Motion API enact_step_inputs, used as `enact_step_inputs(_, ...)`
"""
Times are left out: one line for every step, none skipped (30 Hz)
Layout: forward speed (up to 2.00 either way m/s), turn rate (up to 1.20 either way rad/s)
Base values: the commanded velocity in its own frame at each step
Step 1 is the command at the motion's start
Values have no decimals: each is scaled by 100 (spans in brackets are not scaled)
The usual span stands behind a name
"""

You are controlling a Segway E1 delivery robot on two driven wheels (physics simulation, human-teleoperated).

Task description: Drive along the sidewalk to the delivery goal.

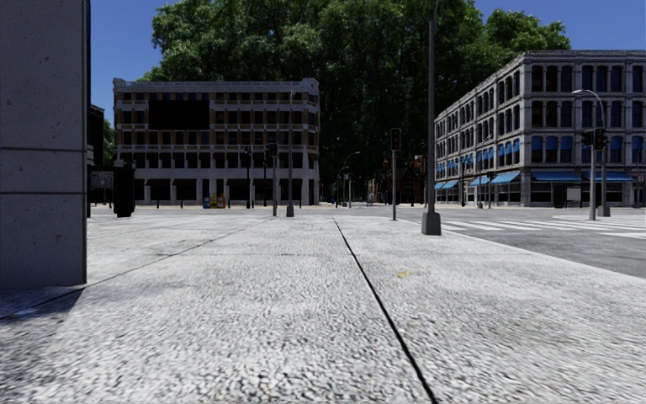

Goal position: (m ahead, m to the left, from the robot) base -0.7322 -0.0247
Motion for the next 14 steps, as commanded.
enact_step_inputs(0, 0)
enact_step_inputs(0, 0)
enact_step_inputs(0, 0)
enact_step_inputs(0, 0)
enact_step_inputs(0, 0)
enact_step_inputs(0, 0)
enact_step_inputs(0, 0)
enact_step_inputs(0, 0)
enact_step_inputs(0, 0)
enact_step_inputs(0, 0)
enact_step_inputs(0, 0)
enact_step_inputs(0, 0)
enact_step_inputs(0, 0)
enact_step_inputs(0, 0)
